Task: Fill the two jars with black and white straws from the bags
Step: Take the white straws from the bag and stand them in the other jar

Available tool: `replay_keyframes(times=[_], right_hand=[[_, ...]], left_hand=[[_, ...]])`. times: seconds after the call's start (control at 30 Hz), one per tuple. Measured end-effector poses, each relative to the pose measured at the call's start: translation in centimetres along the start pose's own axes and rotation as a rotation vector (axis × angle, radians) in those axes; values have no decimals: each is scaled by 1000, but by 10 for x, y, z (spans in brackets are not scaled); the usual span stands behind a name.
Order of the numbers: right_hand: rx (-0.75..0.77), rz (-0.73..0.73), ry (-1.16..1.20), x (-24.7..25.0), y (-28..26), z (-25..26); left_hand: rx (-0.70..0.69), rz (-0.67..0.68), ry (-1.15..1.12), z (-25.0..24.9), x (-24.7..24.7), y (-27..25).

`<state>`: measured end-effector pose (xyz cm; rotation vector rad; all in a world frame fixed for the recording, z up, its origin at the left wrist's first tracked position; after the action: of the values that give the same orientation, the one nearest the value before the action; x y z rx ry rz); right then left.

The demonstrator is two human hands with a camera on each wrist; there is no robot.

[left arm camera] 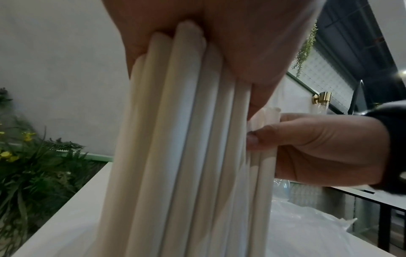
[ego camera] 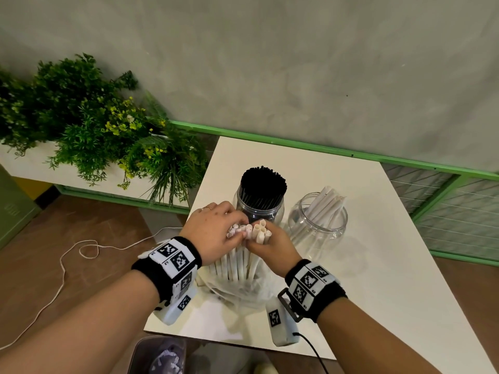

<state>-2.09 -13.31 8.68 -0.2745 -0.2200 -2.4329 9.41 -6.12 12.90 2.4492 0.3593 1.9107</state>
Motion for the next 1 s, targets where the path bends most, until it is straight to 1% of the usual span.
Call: replay_keyframes(times=[0.03,0.1,0.23,0.33,0.43,0.53,0.67,0.8,0.9,1.0], right_hand=[[8,-8,5,1,-1,2],[50,-73,-13,4,-5,7],[218,-239,-139,13,-15,23],[315,-282,-177,16,-18,33],[325,-251,-90,21,-15,43],[321,-267,-37,31,-12,52],[306,-322,57,45,-10,66],[324,-404,51,72,-2,87],[392,-490,38,100,2,110],[520,-611,-38,131,-3,141]], left_hand=[[6,3,7,1,-1,0],[27,-9,0,3,-1,0],[38,-23,13,3,-1,0],[37,-31,21,3,-2,0],[42,-34,17,3,-2,0],[46,-38,5,3,-1,0],[48,-39,0,3,-2,-1],[48,-37,-5,2,-4,1],[39,-39,-9,0,-4,4],[39,-36,-10,-2,-5,7]])
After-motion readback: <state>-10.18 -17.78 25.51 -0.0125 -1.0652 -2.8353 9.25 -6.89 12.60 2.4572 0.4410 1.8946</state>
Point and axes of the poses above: each hand's wrist, its own y-axis towards the middle knuckle, its own x-axis out of the back of the hand, z = x × y, the point moved 7 cm from there along y, towards the middle knuckle, and after that the axes turned 5 degrees about -z, right-handed, at the moved point
